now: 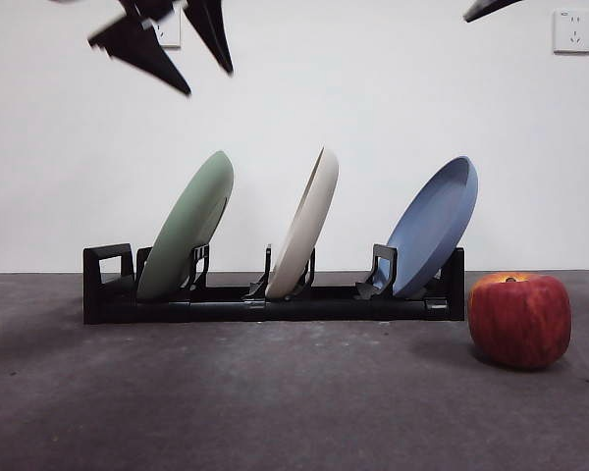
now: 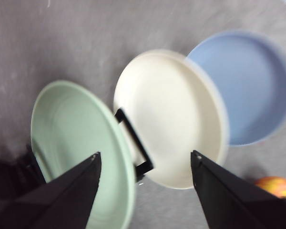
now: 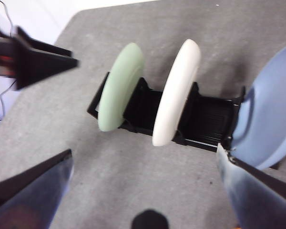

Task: Take the green plate from the plate rack,put the plate on the table,take the apple from the table,put the apple in the plate

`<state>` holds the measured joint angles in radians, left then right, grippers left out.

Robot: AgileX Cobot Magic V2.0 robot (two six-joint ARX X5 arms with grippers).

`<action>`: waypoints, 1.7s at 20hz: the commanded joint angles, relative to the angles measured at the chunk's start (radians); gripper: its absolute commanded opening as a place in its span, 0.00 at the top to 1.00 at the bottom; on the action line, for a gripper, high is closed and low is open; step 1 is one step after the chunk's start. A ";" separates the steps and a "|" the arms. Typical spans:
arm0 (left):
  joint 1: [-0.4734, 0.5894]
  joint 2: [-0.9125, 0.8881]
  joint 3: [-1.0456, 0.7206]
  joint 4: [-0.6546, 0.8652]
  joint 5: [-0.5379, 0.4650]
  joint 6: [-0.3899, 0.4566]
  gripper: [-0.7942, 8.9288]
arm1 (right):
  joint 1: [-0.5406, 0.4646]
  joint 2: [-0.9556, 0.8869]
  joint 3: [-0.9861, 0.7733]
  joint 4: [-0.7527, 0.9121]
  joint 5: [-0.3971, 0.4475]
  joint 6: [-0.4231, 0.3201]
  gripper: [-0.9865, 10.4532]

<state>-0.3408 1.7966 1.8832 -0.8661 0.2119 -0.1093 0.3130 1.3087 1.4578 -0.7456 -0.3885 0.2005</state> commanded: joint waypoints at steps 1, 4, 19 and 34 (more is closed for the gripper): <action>-0.008 0.053 -0.001 0.011 -0.056 0.014 0.59 | 0.002 0.003 0.004 -0.011 0.005 -0.020 0.47; -0.010 0.117 -0.001 0.044 -0.082 0.014 0.59 | 0.002 0.003 0.004 -0.032 0.005 -0.023 0.47; -0.017 0.175 -0.001 0.088 -0.082 0.010 0.93 | 0.002 0.003 0.004 -0.085 0.083 -0.052 0.47; -0.105 0.174 0.583 -0.224 -0.071 0.035 0.93 | 0.002 0.003 0.004 -0.085 0.083 -0.051 0.47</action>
<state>-0.4393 1.9747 2.4382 -1.0840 0.1398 -0.1032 0.3138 1.3087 1.4586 -0.8375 -0.3099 0.1593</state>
